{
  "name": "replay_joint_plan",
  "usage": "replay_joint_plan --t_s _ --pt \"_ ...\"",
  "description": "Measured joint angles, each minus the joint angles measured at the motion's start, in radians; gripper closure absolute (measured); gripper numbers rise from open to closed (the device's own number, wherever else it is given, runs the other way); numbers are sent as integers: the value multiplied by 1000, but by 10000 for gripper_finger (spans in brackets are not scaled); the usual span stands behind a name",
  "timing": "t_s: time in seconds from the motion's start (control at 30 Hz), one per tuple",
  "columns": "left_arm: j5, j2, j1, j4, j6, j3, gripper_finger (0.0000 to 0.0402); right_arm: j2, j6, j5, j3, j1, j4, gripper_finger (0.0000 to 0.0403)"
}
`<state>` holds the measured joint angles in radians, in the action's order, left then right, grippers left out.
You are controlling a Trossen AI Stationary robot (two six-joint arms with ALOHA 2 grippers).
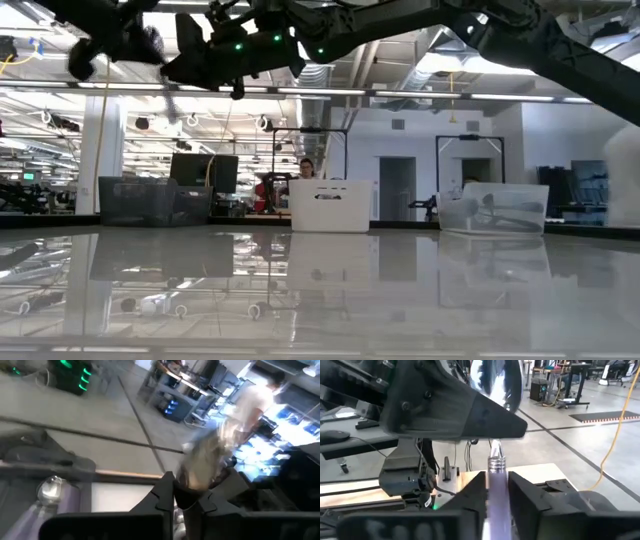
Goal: Sort silverware by color (type)
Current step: Put the purple spoon into the transparent black bin
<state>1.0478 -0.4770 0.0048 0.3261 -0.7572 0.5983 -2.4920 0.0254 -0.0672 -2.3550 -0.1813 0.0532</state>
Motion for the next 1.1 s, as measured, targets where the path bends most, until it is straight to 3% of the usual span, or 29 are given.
replay_joint_plan --t_s 0.23,0.4,0.53,0.73,0.83,0.97,1.1 --pt "49 0 5 11 69 -1 401 7 34 -30 0 2 -53 172" --pt "27 -12 66 66 131 67 401 107 8 -138 1 -33 -417 116" --pt "-113 -94 242 176 211 193 401 200 -13 -152 -3 -60 -791 108" --pt "-561 -401 655 477 333 461 401 300 -33 -143 1 -60 -1240 108" --pt "-729 -566 791 526 435 514 401 360 -26 -138 -2 -43 -1435 108" --pt "-784 -734 870 529 550 520 401 436 -8 -47 27 2 -1611 108" --pt "-746 -863 882 550 615 520 401 573 33 80 110 62 -1609 108"
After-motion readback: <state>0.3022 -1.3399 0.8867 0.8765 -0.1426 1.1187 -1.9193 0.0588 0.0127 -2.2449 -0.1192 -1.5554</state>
